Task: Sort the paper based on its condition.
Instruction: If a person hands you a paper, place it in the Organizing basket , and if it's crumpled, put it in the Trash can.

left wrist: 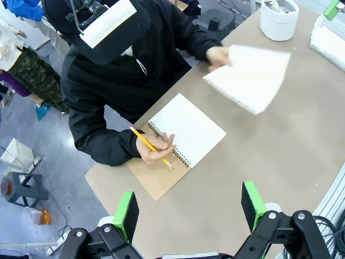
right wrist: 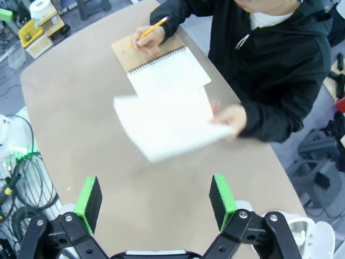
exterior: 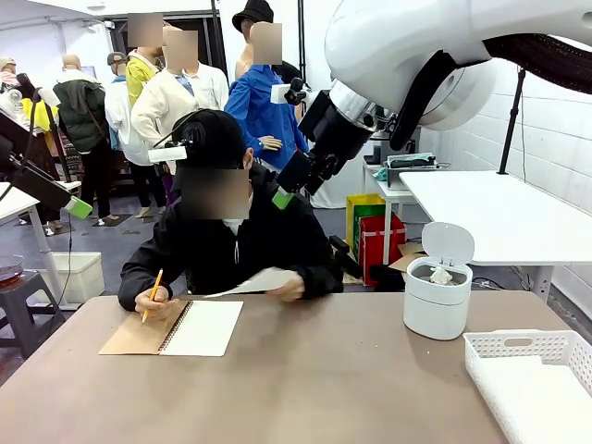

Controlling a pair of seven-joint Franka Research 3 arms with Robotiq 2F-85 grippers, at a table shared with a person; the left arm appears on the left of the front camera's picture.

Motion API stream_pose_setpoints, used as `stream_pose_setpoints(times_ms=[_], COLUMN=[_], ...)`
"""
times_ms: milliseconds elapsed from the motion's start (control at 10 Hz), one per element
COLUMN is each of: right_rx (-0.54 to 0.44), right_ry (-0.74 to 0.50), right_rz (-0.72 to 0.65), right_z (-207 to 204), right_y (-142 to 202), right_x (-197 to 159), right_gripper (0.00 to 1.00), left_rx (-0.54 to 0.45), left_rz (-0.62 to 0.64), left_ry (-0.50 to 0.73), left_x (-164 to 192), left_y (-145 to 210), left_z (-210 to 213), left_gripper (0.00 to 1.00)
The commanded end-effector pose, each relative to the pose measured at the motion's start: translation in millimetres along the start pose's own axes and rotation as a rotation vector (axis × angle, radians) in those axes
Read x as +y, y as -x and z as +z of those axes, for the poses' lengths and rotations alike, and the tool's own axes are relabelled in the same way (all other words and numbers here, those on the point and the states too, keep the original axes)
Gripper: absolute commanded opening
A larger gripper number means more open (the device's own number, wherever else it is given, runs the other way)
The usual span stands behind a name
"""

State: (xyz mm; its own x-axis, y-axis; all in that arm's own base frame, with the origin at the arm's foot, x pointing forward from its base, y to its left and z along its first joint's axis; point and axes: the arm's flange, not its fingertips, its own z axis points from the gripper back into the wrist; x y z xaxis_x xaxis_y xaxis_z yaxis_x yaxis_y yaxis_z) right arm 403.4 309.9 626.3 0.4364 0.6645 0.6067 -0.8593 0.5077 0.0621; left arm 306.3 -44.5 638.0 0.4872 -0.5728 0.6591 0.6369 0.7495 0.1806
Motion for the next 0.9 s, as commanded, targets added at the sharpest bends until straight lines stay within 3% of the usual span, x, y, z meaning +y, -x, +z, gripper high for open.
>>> stream_pose_setpoints(times_ms=[0, 800], right_rx=[0.007, 0.007], right_ry=[0.004, 0.004], right_rz=[-0.006, -0.006], right_z=[-0.7, -0.7], right_y=[0.7, 0.7], right_x=[-0.8, -0.8], right_gripper=[1.0, 1.0], left_rx=[0.001, 0.001], left_rz=[0.002, 0.002], left_ry=[0.001, 0.001], left_x=[0.4, 0.4], left_y=[0.2, 0.2], left_z=[0.2, 0.2], left_gripper=[1.0, 1.0])
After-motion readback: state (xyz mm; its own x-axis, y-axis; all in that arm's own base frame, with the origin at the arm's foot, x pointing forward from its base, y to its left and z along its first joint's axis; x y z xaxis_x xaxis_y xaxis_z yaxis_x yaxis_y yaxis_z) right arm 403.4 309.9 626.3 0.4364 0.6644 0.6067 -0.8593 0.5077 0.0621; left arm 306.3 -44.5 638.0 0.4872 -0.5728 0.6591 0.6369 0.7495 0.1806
